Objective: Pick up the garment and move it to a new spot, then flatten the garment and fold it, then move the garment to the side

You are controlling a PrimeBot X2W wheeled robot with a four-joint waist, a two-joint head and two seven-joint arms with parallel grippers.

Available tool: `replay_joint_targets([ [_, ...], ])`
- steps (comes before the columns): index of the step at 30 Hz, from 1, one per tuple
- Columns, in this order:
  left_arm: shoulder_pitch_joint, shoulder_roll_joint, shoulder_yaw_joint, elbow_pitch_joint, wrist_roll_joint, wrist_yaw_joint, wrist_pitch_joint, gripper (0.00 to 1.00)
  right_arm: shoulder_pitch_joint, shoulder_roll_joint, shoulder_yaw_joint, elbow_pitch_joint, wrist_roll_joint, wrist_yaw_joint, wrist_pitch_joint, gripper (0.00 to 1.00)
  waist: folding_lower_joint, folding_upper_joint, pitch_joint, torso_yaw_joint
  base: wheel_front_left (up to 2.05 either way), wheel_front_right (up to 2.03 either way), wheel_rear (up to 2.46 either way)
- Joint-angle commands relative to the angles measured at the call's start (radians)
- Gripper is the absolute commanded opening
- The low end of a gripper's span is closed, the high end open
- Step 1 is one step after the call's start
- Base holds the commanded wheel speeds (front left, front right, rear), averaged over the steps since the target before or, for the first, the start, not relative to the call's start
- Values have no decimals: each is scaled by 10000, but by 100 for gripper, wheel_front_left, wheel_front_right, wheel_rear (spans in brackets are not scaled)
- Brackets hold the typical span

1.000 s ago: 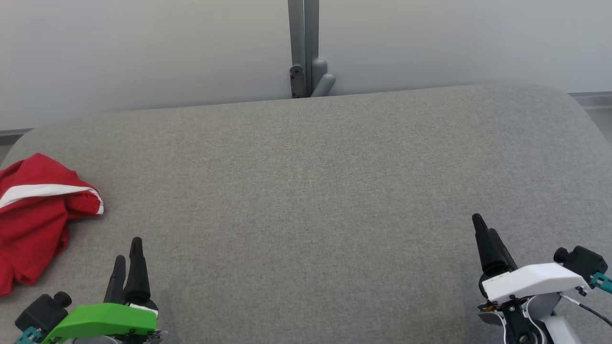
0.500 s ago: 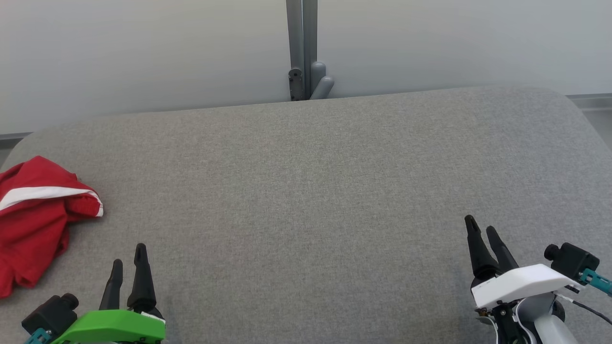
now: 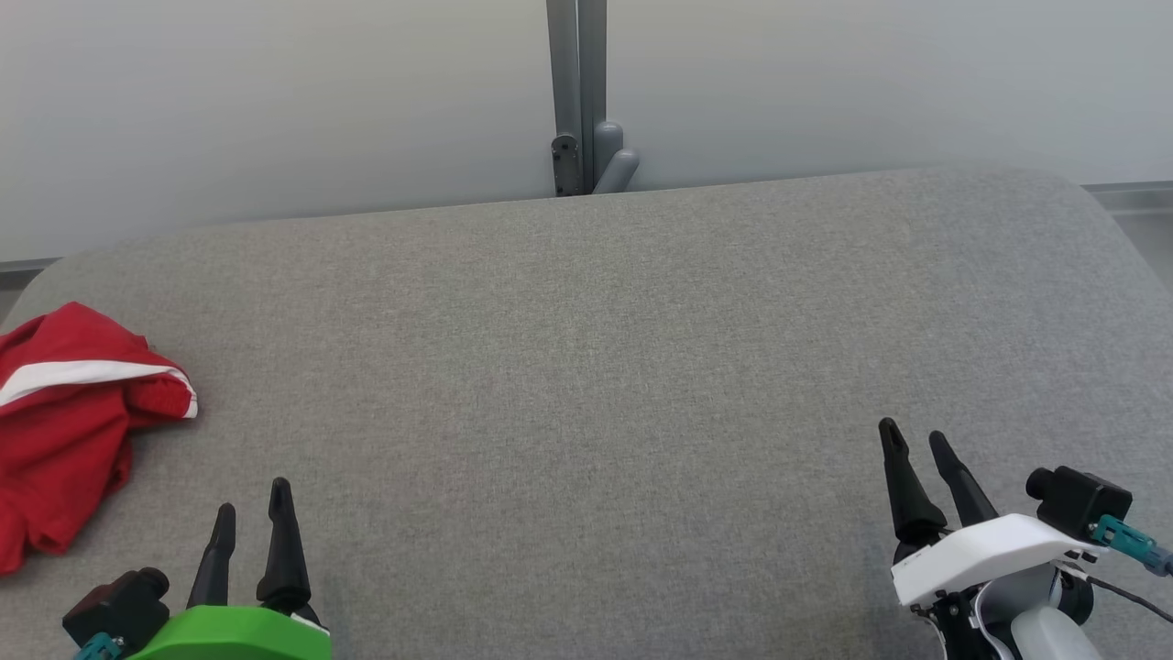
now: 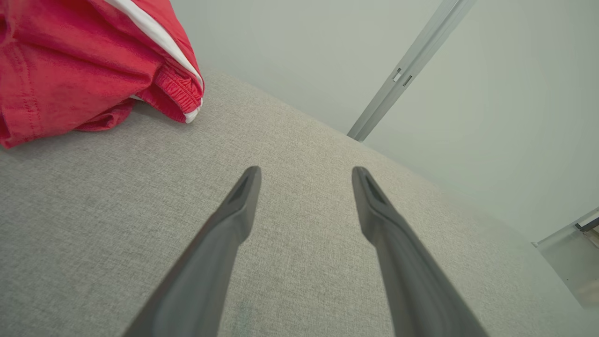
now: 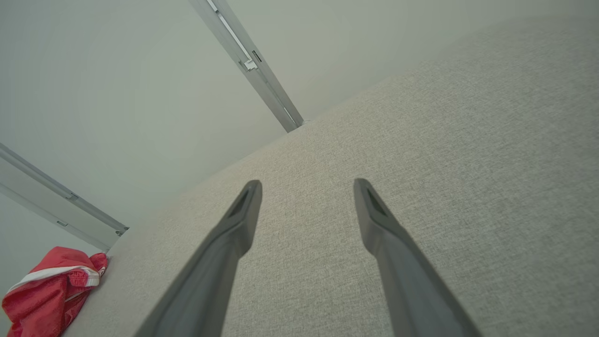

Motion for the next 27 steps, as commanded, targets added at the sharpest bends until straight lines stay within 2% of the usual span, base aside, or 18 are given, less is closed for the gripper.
replay_joint_targets([
  [1,66,58,6,-71,334,39,-108,100,-1,-74,51,-85,-306,4,-108,100,0,0,12,-2,0,0,0],
  [27,385,80,-68,-11,2615,240,-693,100,85,-202,375,8,-2475,5,-694,100,0,0,-23,-2,0,0,0],
])
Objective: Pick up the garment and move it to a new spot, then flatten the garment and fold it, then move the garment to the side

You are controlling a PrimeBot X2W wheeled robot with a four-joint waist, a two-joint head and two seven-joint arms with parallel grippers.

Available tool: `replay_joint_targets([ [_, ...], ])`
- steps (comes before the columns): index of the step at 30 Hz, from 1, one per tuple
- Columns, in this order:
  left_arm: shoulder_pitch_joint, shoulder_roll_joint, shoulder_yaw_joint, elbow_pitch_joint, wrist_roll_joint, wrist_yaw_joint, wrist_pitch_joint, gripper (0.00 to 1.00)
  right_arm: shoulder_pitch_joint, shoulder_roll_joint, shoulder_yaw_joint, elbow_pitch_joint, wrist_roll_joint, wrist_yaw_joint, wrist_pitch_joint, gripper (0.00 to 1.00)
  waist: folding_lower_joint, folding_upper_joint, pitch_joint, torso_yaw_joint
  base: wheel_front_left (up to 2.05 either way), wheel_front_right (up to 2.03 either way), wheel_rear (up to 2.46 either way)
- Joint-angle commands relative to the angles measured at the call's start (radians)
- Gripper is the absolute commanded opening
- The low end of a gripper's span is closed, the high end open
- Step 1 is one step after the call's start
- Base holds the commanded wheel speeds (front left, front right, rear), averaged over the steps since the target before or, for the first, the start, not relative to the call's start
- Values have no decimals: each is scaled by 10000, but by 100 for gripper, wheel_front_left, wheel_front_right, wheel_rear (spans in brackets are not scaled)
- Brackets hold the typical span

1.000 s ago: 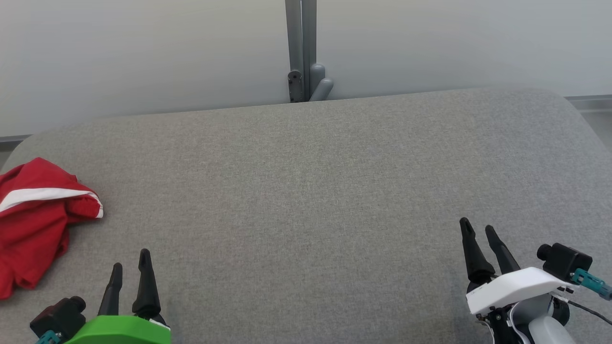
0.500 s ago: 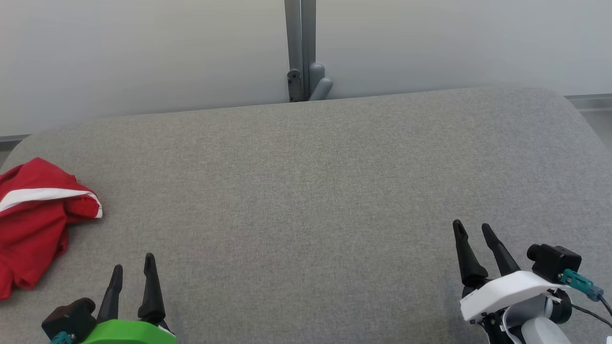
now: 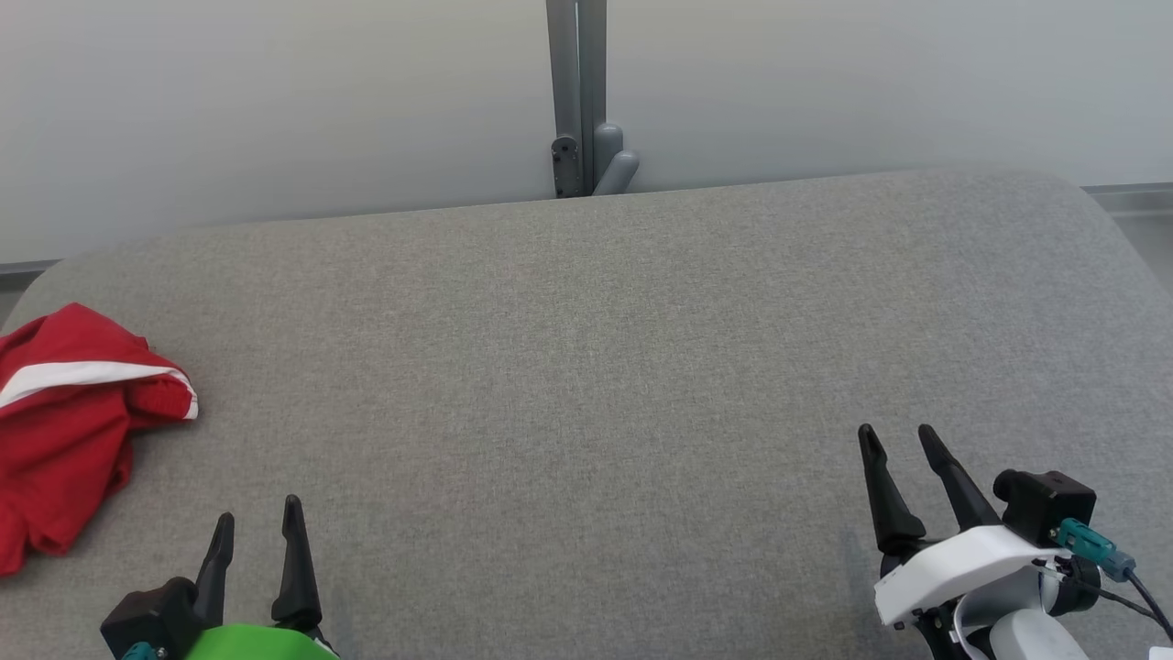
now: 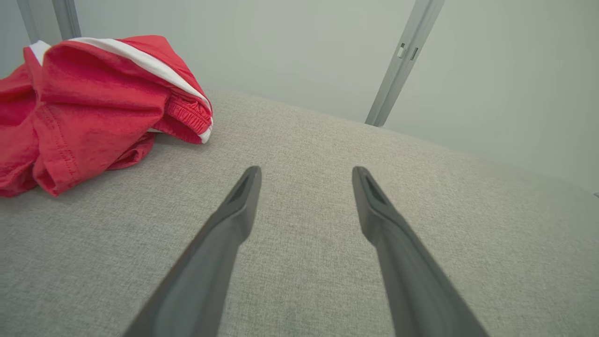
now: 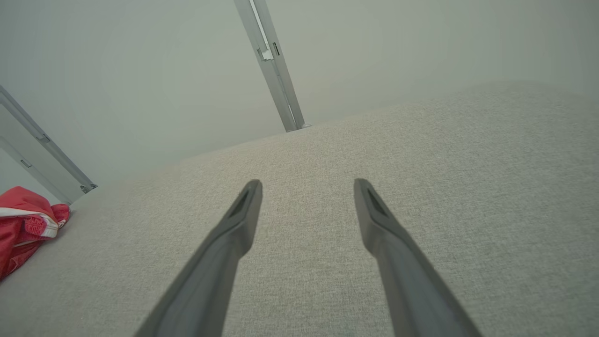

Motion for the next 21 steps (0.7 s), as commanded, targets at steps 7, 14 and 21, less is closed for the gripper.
replay_joint_targets([
  [7,165,72,54,-15,711,59,-215,100,84,-96,46,37,-657,3,-226,100,0,0,40,-6,0,0,0],
  [14,219,77,48,-59,1261,141,-344,100,102,-106,71,88,-1245,3,-363,100,0,0,53,-11,0,0,0],
  [21,295,83,50,-117,1808,213,-501,100,139,-98,48,19,-1878,4,-504,100,0,0,92,24,0,0,0],
])
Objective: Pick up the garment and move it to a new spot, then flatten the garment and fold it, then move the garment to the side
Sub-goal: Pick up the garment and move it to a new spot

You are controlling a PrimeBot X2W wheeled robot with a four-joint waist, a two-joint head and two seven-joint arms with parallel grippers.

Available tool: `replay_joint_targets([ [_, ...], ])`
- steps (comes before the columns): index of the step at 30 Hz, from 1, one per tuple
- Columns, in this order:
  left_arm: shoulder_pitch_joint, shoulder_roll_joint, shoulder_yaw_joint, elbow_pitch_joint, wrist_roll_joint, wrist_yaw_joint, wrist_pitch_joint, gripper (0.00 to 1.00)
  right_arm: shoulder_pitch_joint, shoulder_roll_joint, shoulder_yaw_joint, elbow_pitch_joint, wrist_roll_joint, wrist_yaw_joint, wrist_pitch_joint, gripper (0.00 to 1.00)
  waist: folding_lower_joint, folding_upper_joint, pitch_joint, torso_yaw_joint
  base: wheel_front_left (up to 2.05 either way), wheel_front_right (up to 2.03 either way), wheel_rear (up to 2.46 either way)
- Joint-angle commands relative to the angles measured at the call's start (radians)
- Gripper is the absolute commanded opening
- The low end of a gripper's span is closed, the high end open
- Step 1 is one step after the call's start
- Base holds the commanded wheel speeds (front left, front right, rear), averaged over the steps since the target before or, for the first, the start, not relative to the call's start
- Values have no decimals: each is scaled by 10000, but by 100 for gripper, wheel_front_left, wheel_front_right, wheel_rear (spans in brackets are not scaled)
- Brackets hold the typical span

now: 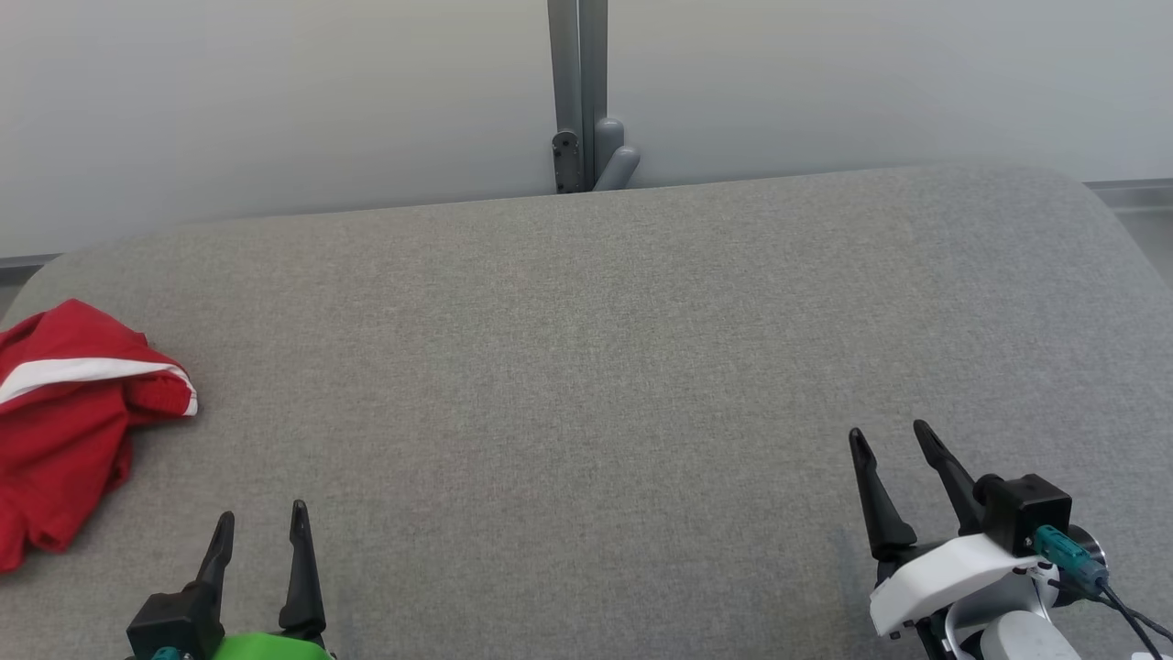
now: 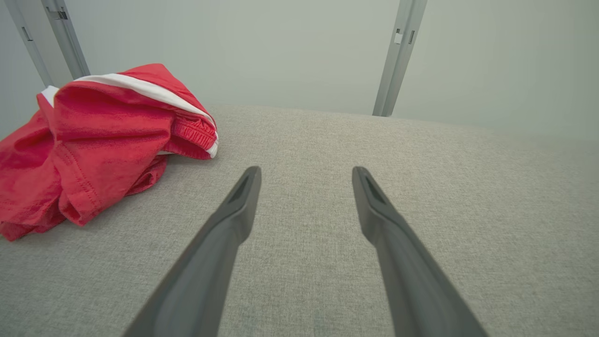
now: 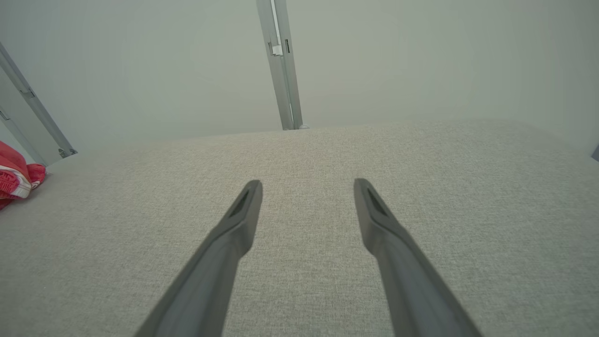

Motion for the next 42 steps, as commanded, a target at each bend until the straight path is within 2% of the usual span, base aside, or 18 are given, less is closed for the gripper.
replay_joint_targets([
  [1,144,73,65,-123,236,86,-105,100,131,-48,5,-58,-277,4,-115,100,0,-1,31,21,0,0,0],
  [6,152,74,111,-104,555,192,-188,100,130,-80,56,-139,-701,4,-204,100,0,-1,123,191,0,0,0],
  [12,101,74,157,12,593,241,-174,100,76,-78,86,-181,-737,2,-196,100,0,-1,197,793,0,0,0],
  [16,46,70,168,96,640,252,-172,100,48,-59,286,-187,-722,2,-196,100,0,-1,248,1682,0,0,0],
  [22,147,66,289,181,650,219,-169,100,-104,-29,601,-164,-664,2,-196,100,0,-1,324,3415,0,0,0],
  [29,366,61,539,178,204,152,-169,100,-206,-118,1114,-217,-585,1,-196,100,0,-1,348,5291,0,0,0],
  [35,837,58,1058,-44,-459,219,-167,100,-662,-287,1905,7,-418,-1,-196,100,0,-1,494,5477,0,0,0],
  [42,638,60,897,244,-915,-155,-169,100,-483,-468,1812,54,-290,-1,-196,100,0,-1,523,5392,0,0,0],
])
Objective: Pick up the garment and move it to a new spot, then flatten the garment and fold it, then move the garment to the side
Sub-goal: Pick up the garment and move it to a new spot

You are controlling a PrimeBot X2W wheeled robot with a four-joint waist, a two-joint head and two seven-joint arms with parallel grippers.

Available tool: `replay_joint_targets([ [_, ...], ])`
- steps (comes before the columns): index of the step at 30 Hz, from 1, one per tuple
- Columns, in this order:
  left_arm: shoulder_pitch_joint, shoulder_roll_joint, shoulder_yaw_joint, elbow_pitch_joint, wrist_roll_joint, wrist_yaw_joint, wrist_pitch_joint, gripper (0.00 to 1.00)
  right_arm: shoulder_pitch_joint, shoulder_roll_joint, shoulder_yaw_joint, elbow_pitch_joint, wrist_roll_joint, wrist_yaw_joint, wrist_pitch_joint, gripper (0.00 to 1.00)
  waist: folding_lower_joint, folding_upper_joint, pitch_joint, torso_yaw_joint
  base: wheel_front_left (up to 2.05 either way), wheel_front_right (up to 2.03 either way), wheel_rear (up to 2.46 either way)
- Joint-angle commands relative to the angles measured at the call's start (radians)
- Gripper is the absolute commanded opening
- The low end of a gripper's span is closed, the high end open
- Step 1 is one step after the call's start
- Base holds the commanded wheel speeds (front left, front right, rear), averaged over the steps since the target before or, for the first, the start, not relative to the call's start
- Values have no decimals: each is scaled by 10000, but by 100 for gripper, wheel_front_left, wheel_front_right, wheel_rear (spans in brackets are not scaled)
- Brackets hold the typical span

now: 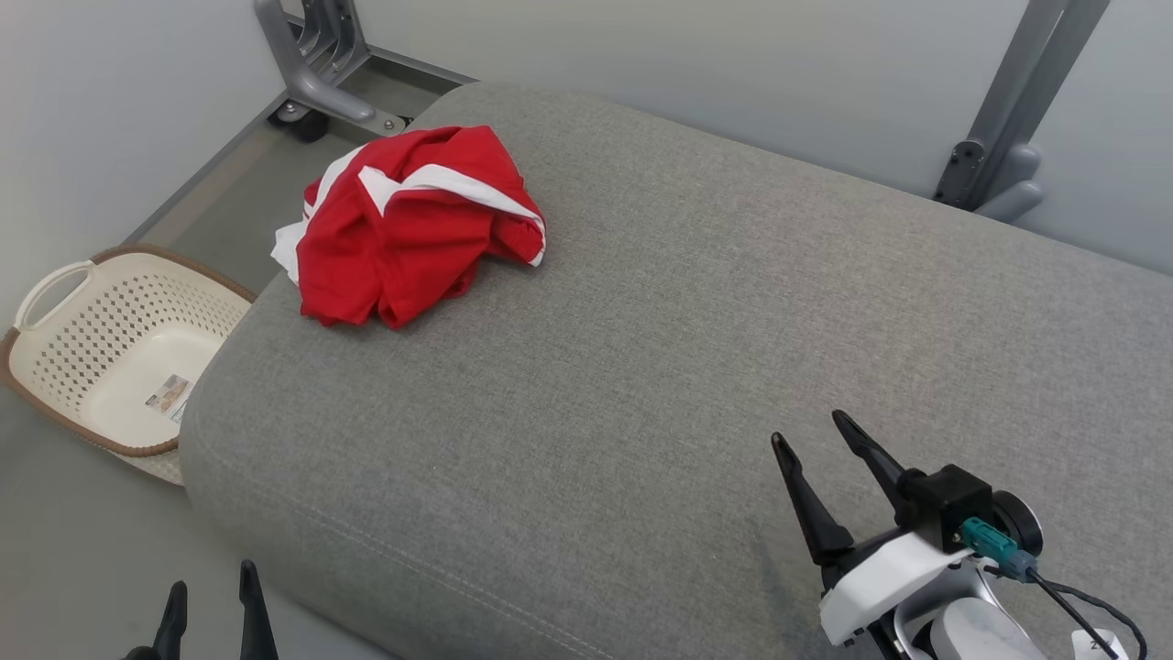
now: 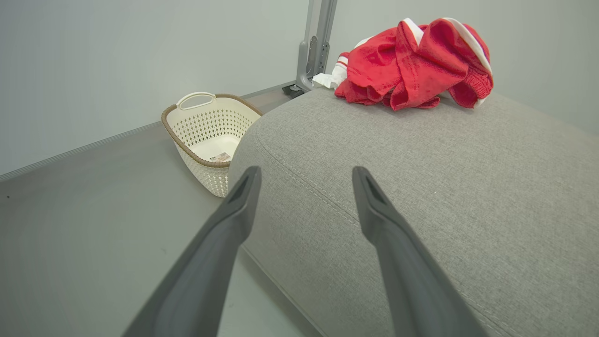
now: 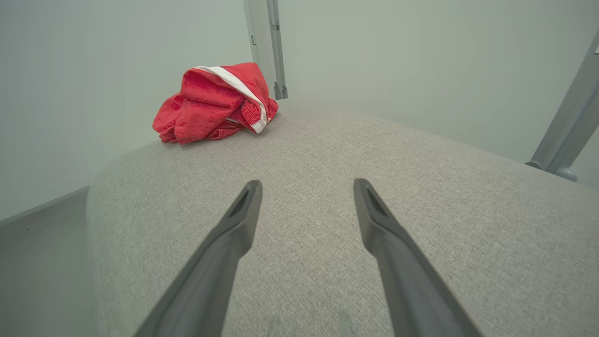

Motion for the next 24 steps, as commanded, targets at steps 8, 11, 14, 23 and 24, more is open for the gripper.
replay_joint_targets([
  [8,-1843,278,-259,845,-285,-340,1,100,-142,-445,-135,-216,-101,-6,-29,100,0,0,868,-1000,0,0,0],
  [11,-2793,934,-692,1002,-660,-333,2,100,-234,-587,-101,-290,-141,-6,-29,100,0,0,1152,-1349,0,0,0],
  [14,-3476,1398,-1128,1116,-1026,-339,4,100,-384,-714,-25,-379,-144,-6,-29,100,0,0,1420,-1595,0,0,0],
  [23,-6655,3733,-4312,2798,-2213,-320,5,100,-1100,-1177,125,-826,-178,-8,-29,100,0,0,2660,-2508,0,0,0],
  [24,-6998,3931,-4640,3023,-2346,-320,4,100,-1147,-1211,95,-888,-180,-8,-29,100,0,0,2768,-2598,0,0,0],
])
